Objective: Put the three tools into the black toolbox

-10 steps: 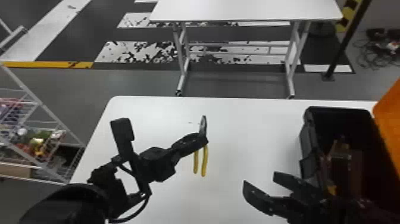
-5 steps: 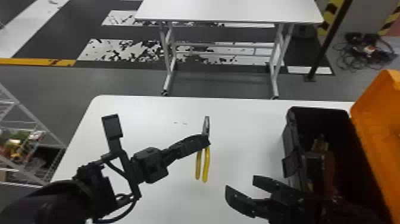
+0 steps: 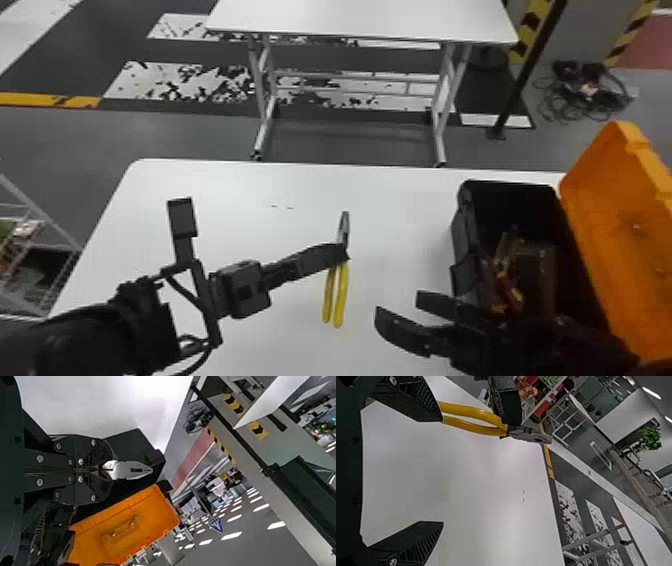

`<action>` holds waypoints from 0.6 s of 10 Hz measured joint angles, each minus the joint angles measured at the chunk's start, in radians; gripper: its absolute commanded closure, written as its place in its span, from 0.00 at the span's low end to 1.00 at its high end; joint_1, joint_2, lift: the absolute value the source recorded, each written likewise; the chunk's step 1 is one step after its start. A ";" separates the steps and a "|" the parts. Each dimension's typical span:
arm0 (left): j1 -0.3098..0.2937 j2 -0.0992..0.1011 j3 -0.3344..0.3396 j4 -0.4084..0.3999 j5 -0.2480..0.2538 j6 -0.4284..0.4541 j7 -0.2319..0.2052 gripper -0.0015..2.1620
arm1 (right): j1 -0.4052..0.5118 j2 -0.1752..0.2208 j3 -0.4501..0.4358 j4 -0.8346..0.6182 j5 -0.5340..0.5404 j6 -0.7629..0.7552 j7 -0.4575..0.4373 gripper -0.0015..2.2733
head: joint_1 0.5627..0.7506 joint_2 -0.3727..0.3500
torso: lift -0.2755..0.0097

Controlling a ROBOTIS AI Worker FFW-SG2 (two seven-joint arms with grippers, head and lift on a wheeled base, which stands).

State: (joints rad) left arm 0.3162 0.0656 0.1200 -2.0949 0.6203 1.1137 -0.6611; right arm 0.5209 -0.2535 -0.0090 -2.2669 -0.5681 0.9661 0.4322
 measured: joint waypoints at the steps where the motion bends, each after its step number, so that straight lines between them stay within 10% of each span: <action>1: -0.002 -0.011 -0.009 -0.001 -0.007 0.029 -0.006 0.64 | -0.006 -0.011 -0.005 0.004 -0.007 0.014 0.010 0.03 | 0.70 0.43 | 0.79; 6: 0.007 -0.046 -0.048 -0.002 -0.122 0.002 0.020 0.64 | -0.019 -0.041 -0.007 0.005 -0.042 0.091 0.035 0.03 | 0.70 0.41 | 0.79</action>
State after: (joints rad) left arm 0.3234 0.0200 0.0725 -2.0967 0.4986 1.1160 -0.6408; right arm 0.5021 -0.2943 -0.0162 -2.2619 -0.6102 1.0574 0.4672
